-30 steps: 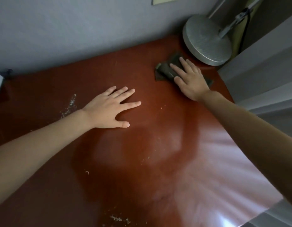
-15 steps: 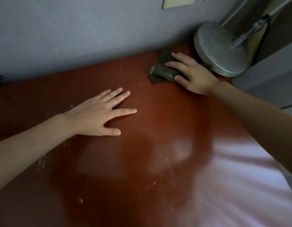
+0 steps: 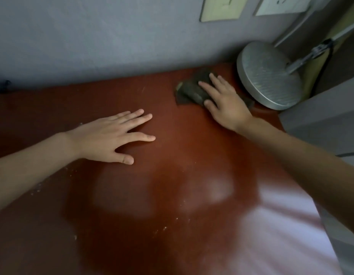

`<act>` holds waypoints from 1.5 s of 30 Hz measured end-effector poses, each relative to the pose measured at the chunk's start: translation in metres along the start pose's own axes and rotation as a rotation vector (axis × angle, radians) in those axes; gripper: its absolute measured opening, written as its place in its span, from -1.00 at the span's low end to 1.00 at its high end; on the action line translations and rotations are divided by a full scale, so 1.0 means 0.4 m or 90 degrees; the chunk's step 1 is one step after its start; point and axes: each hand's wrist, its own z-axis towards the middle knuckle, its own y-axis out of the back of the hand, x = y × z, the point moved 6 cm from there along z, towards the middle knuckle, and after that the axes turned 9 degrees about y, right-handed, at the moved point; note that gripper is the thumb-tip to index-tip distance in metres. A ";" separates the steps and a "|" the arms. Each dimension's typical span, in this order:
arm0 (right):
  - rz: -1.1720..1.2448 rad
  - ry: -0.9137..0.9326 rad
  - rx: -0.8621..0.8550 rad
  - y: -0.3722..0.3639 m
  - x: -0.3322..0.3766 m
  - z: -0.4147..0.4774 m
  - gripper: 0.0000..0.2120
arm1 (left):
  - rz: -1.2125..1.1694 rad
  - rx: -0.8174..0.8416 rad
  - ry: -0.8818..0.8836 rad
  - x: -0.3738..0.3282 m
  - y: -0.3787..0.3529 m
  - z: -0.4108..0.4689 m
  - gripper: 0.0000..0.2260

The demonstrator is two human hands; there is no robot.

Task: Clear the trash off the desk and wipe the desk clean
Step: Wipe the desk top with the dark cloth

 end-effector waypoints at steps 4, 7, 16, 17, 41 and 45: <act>-0.040 0.001 0.024 0.003 -0.010 0.164 -0.53 | -0.008 -0.001 0.009 0.000 0.005 -0.007 -0.44; -0.066 0.166 0.070 -0.030 0.062 0.127 -0.52 | -0.023 -0.016 0.037 -0.003 0.005 -0.019 -0.48; -0.080 0.411 0.185 -0.019 0.073 -0.231 -0.53 | -0.033 -0.009 0.062 -0.003 -0.008 -0.037 -0.49; -0.072 0.351 0.178 -0.011 0.048 -0.191 -0.51 | -0.025 -0.011 0.059 -0.003 -0.007 -0.036 -0.48; -0.028 0.051 0.073 -0.096 0.241 0.250 -0.58 | 0.020 0.007 0.018 -0.082 0.028 -0.225 -0.48; -0.033 0.211 0.114 -0.132 0.350 0.104 -0.57 | 0.042 0.027 0.000 -0.082 0.013 -0.249 -0.44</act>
